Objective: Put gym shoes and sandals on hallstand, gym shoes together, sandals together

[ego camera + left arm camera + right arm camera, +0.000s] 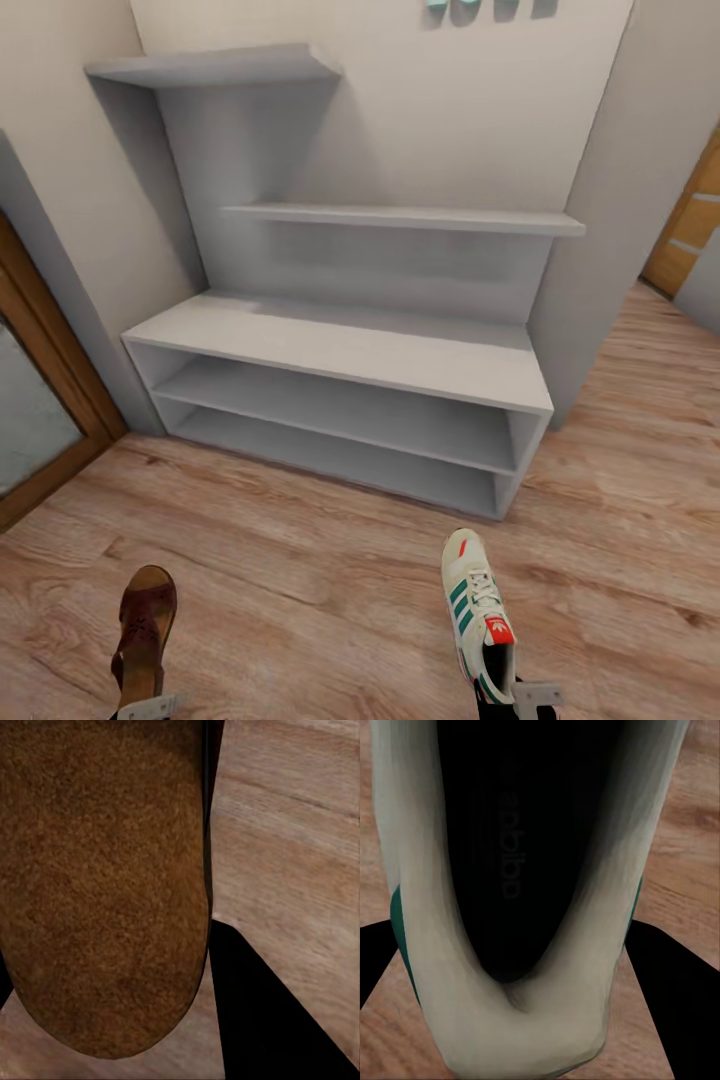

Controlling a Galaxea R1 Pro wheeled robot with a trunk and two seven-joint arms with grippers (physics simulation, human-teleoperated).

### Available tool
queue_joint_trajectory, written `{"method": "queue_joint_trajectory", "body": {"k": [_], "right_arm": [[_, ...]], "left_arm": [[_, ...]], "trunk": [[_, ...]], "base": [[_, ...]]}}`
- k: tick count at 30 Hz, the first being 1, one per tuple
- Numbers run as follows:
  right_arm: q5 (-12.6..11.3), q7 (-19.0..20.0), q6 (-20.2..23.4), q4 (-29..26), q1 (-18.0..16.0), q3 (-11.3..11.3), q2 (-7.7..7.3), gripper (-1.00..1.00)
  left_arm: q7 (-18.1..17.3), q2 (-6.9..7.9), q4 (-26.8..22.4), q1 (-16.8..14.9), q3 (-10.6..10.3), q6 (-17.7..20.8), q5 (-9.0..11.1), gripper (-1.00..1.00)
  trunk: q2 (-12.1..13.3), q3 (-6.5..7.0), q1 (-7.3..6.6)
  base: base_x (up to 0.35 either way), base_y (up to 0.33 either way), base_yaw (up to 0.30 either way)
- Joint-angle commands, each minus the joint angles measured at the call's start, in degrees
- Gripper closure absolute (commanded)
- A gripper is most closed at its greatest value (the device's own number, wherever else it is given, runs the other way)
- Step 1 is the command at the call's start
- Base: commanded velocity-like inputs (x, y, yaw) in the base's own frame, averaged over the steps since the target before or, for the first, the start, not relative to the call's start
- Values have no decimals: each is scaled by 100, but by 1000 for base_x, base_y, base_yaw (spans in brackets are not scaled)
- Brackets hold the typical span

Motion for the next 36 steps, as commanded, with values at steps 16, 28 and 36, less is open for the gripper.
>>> {"method": "queue_joint_trajectory", "body": {"k": [16,28,36], "right_arm": [[52,-18,-16,15,-3,13,-28,100],[40,-10,-16,10,-3,19,-20,100],[38,-10,-18,5,-3,15,-19,100]], "left_arm": [[3,7,7,-5,35,-15,-53,100],[0,7,7,-5,31,-15,-53,100],[0,7,7,-5,35,-15,-53,100]], "trunk": [[-2,-4,-1],[-2,-4,-1],[-2,-4,-1]], "base": [[0,307,17],[3,307,0],[97,307,-23]]}}
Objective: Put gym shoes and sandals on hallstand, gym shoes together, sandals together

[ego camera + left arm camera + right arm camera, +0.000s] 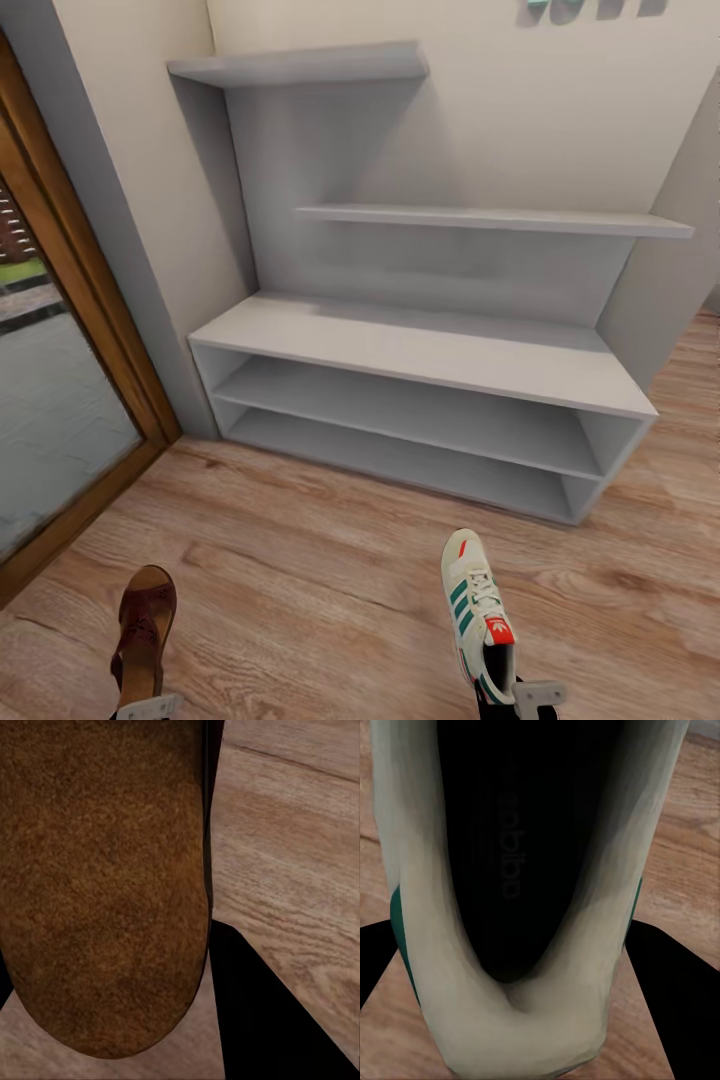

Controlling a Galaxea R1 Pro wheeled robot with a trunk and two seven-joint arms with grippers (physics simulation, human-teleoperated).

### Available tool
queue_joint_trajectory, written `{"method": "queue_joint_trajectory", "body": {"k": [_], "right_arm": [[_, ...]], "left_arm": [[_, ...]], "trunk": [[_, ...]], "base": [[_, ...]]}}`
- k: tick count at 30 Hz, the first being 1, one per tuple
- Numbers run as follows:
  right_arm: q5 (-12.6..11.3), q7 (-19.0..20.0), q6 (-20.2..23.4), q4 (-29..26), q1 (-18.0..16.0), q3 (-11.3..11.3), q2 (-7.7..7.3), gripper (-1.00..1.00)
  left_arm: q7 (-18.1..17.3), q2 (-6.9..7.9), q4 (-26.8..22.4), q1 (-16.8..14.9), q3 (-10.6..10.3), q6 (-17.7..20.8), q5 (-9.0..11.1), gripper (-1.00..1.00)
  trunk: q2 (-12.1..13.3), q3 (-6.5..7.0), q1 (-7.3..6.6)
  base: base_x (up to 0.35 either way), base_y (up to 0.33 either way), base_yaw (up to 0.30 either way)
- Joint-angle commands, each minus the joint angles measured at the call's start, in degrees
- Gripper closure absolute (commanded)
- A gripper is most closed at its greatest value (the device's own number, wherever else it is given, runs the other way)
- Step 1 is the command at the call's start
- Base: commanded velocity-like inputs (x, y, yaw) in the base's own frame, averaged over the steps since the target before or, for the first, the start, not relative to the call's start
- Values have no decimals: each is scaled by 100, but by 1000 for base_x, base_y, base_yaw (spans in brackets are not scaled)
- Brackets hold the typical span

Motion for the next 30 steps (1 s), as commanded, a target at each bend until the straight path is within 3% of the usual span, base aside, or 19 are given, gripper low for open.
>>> {"method": "queue_joint_trajectory", "body": {"k": [1,18,30], "right_arm": [[39,-24,-16,4,-4,-2,-1,100],[30,-31,-21,-6,-4,-5,7,100],[28,-41,-23,-6,-4,-14,8,100]], "left_arm": [[0,-2,5,-4,33,-14,-52,100],[-4,-2,5,-4,36,-15,-52,100],[11,-2,5,-4,37,-14,-52,100]], "trunk": [[-2,-4,0],[-2,-4,0],[-2,-4,0]], "base": [[116,307,-150],[118,307,-261],[138,284,-62]]}}
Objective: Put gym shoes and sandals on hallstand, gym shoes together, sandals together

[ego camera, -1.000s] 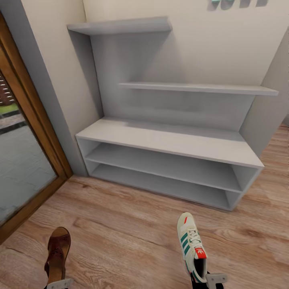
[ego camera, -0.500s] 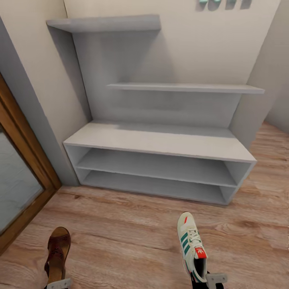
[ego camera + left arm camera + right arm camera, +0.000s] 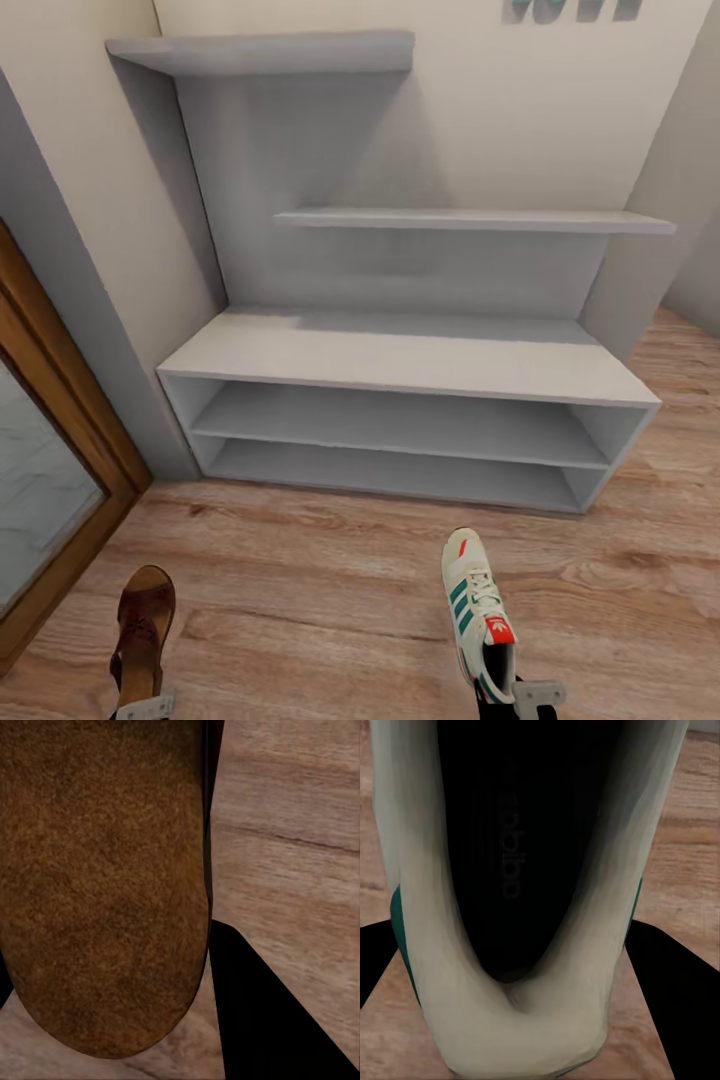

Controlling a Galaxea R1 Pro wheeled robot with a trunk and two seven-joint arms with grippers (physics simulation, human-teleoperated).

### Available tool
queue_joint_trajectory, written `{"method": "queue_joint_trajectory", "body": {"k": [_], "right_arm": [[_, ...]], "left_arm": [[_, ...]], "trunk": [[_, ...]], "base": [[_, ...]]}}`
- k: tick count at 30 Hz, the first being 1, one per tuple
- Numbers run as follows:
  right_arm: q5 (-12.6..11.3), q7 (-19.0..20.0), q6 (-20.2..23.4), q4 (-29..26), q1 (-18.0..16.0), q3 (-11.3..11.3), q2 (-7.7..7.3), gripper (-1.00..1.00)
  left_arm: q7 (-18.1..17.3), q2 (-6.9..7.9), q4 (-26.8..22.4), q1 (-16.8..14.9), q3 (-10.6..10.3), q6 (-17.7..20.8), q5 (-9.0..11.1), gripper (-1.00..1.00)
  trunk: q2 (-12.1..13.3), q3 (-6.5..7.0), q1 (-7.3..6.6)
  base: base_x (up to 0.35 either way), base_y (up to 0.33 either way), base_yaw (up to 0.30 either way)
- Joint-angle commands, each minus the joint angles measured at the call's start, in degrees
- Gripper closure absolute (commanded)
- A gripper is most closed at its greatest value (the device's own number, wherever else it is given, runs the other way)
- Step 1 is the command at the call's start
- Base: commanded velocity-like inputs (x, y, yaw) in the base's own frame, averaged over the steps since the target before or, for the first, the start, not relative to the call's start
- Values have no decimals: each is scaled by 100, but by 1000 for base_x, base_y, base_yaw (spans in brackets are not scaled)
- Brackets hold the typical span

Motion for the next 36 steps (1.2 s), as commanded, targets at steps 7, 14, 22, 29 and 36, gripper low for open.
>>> {"method": "queue_joint_trajectory", "body": {"k": [7,14,22,29,36], "right_arm": [[28,-28,-16,4,-4,-15,-1,100],[26,-33,-16,3,-4,-23,-1,100],[10,-43,-16,-4,-4,-41,-22,100],[25,-23,-16,26,-4,-26,-33,100],[33,-22,5,24,-4,-15,-65,100]], "left_arm": [[-1,-10,5,-4,15,-15,-64,100],[14,-32,5,-3,13,6,-85,100],[353,-54,-17,-73,19,100,-78,100],[749,-141,-110,-769,-20,1473,-117,100],[772,-481,-118,-2322,-45,3425,-148,100]], "trunk": [[-2,9,0],[-2,25,0],[-2,45,0],[-2,50,0],[-2,50,0]], "base": [[108,75,-213],[90,12,-248],[57,1,-249],[4,0,-57],[0,0,-1]]}}
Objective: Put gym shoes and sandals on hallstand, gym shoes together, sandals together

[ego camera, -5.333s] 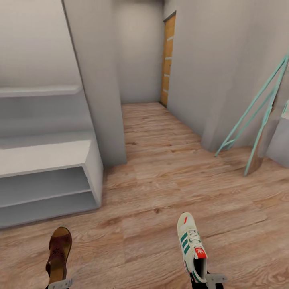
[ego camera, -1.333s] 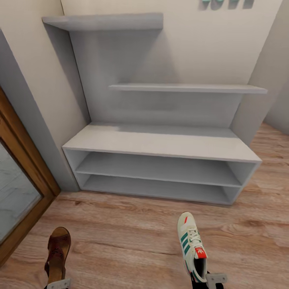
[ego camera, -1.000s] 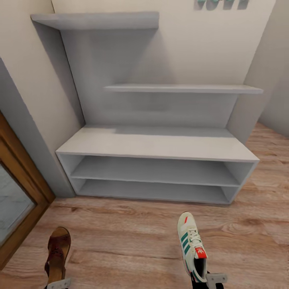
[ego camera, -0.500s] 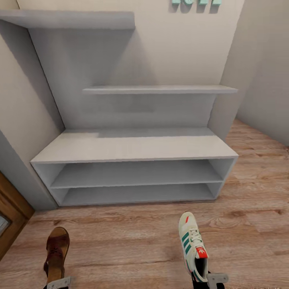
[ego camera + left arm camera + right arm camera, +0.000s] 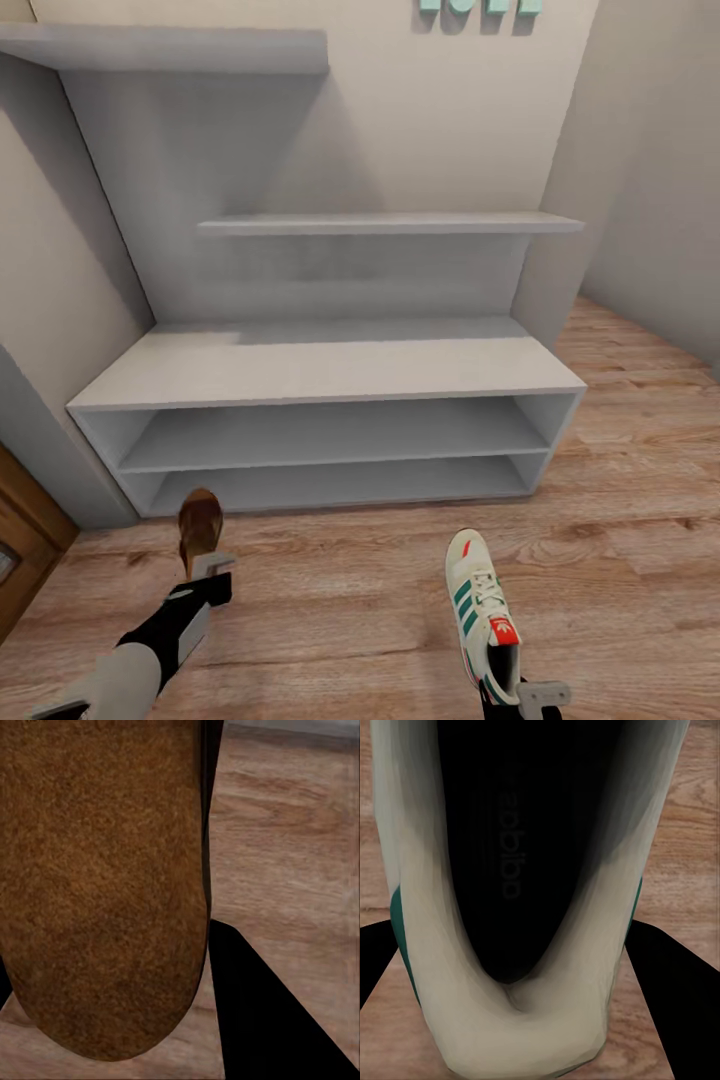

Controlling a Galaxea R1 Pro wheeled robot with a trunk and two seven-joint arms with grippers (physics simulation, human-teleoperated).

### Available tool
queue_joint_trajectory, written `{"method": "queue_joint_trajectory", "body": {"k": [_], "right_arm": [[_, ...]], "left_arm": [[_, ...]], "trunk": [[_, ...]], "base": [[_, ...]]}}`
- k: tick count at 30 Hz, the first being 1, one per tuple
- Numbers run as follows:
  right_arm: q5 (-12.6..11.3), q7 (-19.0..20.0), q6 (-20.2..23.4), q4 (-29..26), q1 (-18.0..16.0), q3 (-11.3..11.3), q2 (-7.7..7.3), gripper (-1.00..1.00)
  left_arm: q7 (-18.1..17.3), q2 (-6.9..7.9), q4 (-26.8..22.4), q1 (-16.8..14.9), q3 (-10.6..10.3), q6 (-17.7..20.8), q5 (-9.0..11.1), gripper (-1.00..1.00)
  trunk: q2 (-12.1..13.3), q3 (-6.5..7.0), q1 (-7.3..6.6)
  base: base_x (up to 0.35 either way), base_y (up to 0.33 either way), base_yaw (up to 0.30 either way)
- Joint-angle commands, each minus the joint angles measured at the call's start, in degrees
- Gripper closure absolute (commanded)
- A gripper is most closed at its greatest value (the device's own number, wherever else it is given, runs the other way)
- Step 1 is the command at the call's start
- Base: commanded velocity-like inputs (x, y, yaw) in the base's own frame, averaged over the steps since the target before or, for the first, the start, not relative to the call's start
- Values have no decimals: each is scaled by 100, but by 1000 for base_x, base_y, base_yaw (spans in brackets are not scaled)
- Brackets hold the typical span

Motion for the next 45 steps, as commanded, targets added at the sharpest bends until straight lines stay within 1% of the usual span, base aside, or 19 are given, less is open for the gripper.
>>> {"method": "queue_joint_trajectory", "body": {"k": [1,2,5,7,10,13,18,21,22,24,28,34,45], "right_arm": [[37,-27,-8,4,-3,-2,-3,100],[38,-28,-4,3,-3,-2,-4,100],[38,-29,-1,2,-3,-1,-5,100],[38,-29,0,2,-3,-1,-8,100],[38,-29,1,2,-3,-1,-12,100],[38,-29,-2,2,-3,-1,-14,100],[38,-29,-6,2,-3,-1,-27,100],[38,-29,-9,2,-3,-1,-36,100],[38,-29,-12,2,-3,-1,-38,100],[38,-31,-15,2,-3,-1,-46,100],[36,-30,-17,2,-3,-1,-64,100],[30,-31,-10,2,-3,-6,-105,100],[20,-45,-14,-6,-3,-25,-111,100]], "left_arm": [[4,-46,-10,-179,35,235,-65,100],[5,-96,-11,-418,34,482,-67,100],[6,-131,-11,-671,34,707,-68,100],[5,-143,-11,-803,33,797,-68,100],[3,-145,-11,-921,33,853,-68,100],[8,-137,-11,-972,28,875,-68,100],[0,-131,-11,-969,9,857,-76,100],[-12,-125,-11,-966,-72,856,-74,100],[-16,-123,-11,-966,-152,861,-72,100],[-11,-139,-14,-971,-432,871,-68,100],[1,-147,-18,-962,-577,864,-65,100],[-1,-140,-19,-936,-619,810,-66,100],[4,-144,-18,-924,-626,790,-60,100]], "trunk": [[-2,-5,-1],[-2,-5,-1],[-2,-5,-1],[-2,-5,-1],[-2,-5,-1],[-2,-5,-1],[-2,-5,-1],[-2,-5,-1],[-2,-5,-1],[-2,-5,-1],[-2,-5,-1],[-2,-5,-1],[-2,-5,-1]], "base": [[0,0,0],[0,0,0],[0,0,0],[0,0,0],[0,0,0],[0,0,0],[0,0,0],[0,0,0],[0,0,0],[0,0,0],[0,0,0],[107,-27,0],[278,-111,0]]}}
